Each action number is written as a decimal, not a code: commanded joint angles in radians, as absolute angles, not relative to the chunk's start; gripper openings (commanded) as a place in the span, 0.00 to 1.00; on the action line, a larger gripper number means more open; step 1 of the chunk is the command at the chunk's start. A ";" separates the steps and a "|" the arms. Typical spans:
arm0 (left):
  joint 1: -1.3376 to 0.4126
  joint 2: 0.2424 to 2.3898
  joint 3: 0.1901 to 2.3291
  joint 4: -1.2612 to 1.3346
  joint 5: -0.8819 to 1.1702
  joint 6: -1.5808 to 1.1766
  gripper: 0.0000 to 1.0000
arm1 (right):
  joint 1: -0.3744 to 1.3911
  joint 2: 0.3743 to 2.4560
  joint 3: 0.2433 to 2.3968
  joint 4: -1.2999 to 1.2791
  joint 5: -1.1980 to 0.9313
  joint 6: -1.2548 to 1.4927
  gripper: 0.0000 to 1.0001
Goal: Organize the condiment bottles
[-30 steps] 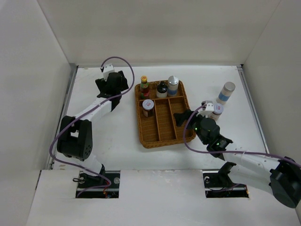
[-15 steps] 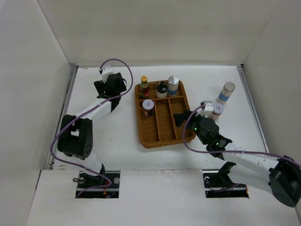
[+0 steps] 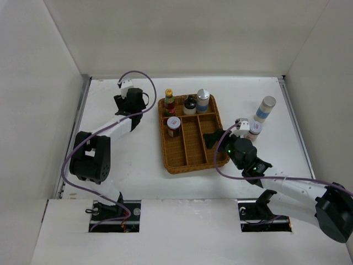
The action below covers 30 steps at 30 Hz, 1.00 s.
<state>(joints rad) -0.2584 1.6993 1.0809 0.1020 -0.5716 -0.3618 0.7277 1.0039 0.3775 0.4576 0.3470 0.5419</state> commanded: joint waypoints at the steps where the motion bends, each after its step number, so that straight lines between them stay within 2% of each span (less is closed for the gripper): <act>1: -0.312 1.518 1.016 0.179 -0.598 -0.341 0.40 | 0.737 0.999 0.396 0.514 0.334 0.535 0.95; 8: -0.556 1.188 0.907 0.029 -0.606 -0.334 0.40 | 0.737 0.988 0.391 0.515 0.345 0.535 0.95; 10: -0.635 1.129 0.896 -0.027 -0.609 -0.339 0.39 | 0.737 0.989 0.391 0.522 0.350 0.534 0.92; 12: -0.715 1.097 0.896 -0.093 -0.626 -0.350 0.39 | 0.737 0.999 0.391 0.519 0.350 0.537 0.80; 14: -0.789 1.083 0.891 -0.136 -0.664 -0.353 0.39 | 0.737 0.993 0.394 0.512 0.356 0.535 0.59; 17: -0.863 1.080 0.896 -0.163 -0.684 -0.354 0.39 | 0.737 0.970 0.390 0.509 0.390 0.534 0.35; 20: -0.912 1.083 0.884 -0.121 -0.678 -0.360 0.39 | 0.742 0.953 0.394 0.506 0.419 0.535 0.17; 23: -0.929 1.107 0.865 -0.042 -0.644 -0.356 0.39 | 0.768 0.936 0.405 0.500 0.431 0.537 0.09; 30: -0.953 1.213 0.801 0.118 -0.588 -0.365 0.39 | 0.805 0.853 0.414 0.489 0.295 0.509 0.09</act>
